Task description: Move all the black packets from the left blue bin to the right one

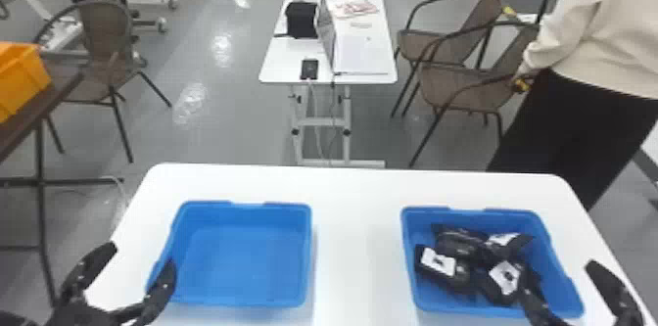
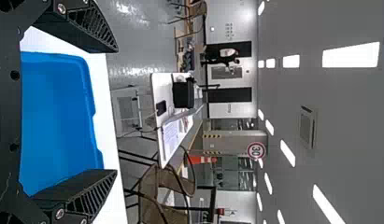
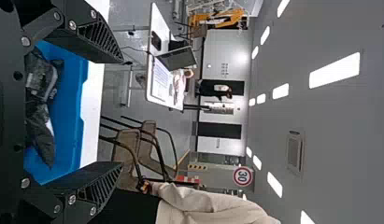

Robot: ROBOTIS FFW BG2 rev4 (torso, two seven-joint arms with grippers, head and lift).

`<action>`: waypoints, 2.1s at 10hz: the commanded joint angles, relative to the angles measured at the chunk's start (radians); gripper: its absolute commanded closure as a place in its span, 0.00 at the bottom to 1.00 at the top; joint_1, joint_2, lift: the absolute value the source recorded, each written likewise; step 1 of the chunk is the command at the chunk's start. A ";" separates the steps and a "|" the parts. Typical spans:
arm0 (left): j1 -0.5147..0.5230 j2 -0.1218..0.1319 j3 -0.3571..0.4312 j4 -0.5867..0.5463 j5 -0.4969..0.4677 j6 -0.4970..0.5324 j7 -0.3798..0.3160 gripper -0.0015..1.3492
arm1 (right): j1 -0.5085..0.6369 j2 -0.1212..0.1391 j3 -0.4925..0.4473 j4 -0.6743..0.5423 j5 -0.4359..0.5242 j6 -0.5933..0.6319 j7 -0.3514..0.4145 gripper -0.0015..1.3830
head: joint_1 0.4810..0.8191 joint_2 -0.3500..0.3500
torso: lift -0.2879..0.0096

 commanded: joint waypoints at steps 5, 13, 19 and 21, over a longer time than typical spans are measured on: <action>0.084 -0.004 -0.042 -0.010 -0.011 -0.084 0.029 0.09 | 0.122 0.002 0.029 -0.008 0.016 -0.018 -0.028 0.18 | 0.63 0.56 | 0.97; 0.091 -0.004 -0.071 -0.010 0.018 -0.057 0.059 0.09 | 0.110 0.002 0.029 -0.002 0.010 -0.010 -0.028 0.14 | 0.63 0.54 | 0.97; 0.089 -0.004 -0.079 -0.010 0.023 -0.038 0.059 0.09 | 0.108 0.002 0.029 -0.004 0.006 -0.002 -0.028 0.14 | 0.63 0.52 | 0.97; 0.089 -0.004 -0.080 -0.010 0.023 -0.029 0.059 0.09 | 0.110 0.002 0.031 -0.004 0.003 0.002 -0.028 0.14 | 0.63 0.52 | 0.97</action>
